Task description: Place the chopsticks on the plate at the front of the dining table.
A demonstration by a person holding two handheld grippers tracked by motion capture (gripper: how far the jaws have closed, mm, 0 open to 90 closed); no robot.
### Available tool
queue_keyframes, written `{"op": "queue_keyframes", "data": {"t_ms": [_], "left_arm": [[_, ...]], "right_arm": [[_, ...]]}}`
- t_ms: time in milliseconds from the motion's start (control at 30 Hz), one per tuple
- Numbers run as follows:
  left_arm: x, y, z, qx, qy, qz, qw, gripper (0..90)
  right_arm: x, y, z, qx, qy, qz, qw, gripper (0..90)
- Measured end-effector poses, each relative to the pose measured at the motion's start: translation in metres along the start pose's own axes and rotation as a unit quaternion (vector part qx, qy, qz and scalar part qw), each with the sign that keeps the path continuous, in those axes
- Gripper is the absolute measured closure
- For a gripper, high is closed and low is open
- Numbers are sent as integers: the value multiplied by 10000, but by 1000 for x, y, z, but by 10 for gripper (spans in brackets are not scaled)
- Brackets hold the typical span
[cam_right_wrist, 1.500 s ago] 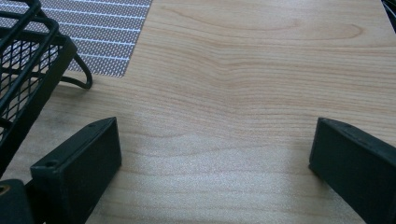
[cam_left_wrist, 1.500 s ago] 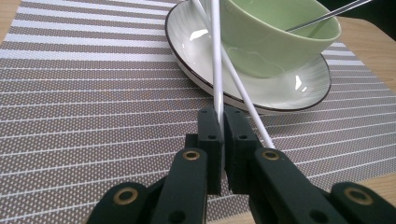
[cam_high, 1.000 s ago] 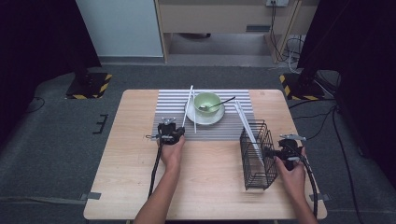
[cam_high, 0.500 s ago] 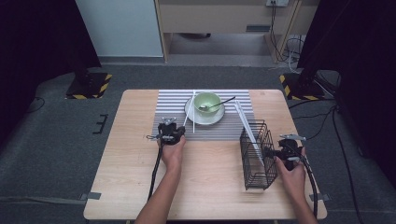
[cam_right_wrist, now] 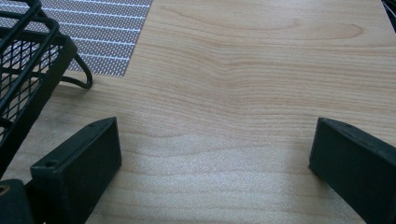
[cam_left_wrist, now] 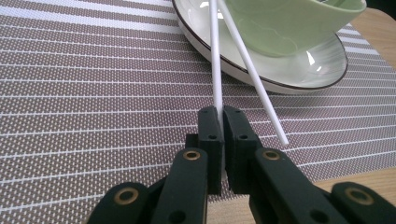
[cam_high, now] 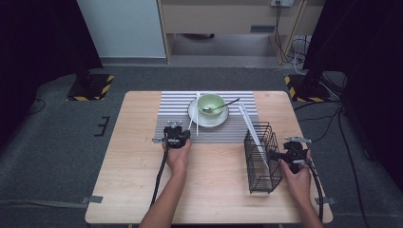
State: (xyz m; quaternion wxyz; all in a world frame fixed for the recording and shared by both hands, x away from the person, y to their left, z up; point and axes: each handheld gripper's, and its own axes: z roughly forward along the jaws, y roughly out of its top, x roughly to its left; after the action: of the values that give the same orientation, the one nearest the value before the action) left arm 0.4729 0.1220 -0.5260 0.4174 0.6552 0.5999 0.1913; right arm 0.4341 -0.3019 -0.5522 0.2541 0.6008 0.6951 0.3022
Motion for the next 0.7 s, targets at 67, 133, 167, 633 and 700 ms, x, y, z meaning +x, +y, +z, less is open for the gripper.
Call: {"op": "queue_keyframes", "data": {"t_ms": [67, 133, 167, 633, 700], "left_arm": [[0, -1, 1, 26, -3, -2, 10000, 861], [1, -1, 2, 31, 6, 5, 10000, 862], [1, -1, 2, 23, 14, 5, 10000, 862], [1, -2, 2, -114, 179, -176, 9996, 863], [0, -1, 2, -122, 171, -196, 9996, 862]], "right_arm": [[0, 0, 0, 2, 2, -2, 10000, 23], [0, 0, 0, 1, 2, -3, 10000, 23], [0, 0, 0, 1, 2, -2, 10000, 23], [0, 0, 0, -5, 0, -23, 10000, 23], [0, 0, 0, -4, 0, -24, 10000, 22]]}}
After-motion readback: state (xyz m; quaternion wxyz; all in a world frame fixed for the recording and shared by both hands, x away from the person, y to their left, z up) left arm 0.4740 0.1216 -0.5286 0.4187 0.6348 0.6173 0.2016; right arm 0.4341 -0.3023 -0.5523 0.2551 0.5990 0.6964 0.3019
